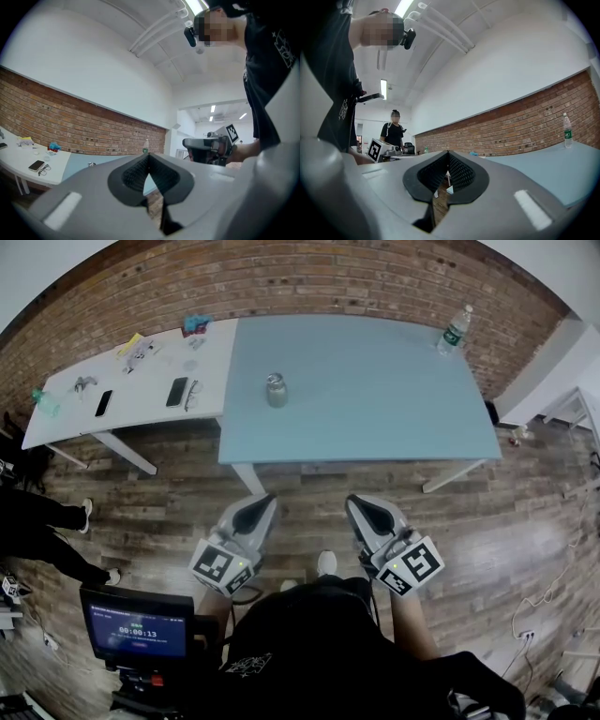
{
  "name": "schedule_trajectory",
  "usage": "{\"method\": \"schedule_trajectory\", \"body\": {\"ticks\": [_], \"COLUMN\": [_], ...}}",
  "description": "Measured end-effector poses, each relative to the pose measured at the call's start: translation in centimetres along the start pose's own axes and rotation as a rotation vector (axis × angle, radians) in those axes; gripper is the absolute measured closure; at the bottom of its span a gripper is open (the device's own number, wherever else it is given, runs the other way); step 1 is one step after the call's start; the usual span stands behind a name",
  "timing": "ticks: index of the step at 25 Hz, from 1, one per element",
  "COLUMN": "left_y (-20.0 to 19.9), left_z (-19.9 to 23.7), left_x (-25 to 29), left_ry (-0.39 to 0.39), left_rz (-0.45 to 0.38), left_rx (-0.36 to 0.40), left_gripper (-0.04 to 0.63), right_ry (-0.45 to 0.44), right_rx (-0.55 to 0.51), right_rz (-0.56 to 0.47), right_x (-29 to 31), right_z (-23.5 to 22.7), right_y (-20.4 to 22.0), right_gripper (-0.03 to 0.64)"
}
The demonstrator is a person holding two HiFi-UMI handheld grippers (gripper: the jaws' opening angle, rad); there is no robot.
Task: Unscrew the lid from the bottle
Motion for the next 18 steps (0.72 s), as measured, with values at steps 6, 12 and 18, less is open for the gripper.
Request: {"method": "schedule_trajectory", "body": {"ticks": [6,12,18], "left_y": [0.7,-0.1,-1.1], "left_z": [0.4,0.8,1.1], "left_x": [2.0,2.6,4.0], "left_ry": [0.001,-0.012,-0.039], "left_rz": [0.001,-0.006,-0.007], "left_rx": [0.021,0.023,0.029], "left_gripper": [0.597,0.597,0.597], "right_ry": [-0.014,-0.028,-0.046], "right_rx": [0.001,-0.005,-0.004], "right_rz": [-0.002,-0.007,0.002], "right_x": [0.6,1.0,1.3], "right_z": [-2.0,-2.6,-3.6], "right_y": [0.1,-1.2,-2.1], "right_gripper": [0.615,0.615,0.615]}}
Point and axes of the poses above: the fingertips, and each gripper's own axes: x forward along the fingers, z to its left, y out of its underside, the point moved 1 cm from there along -x, backward along the fingers, and after that the axes turned 10 degrees about x, right-handed, at the moved point
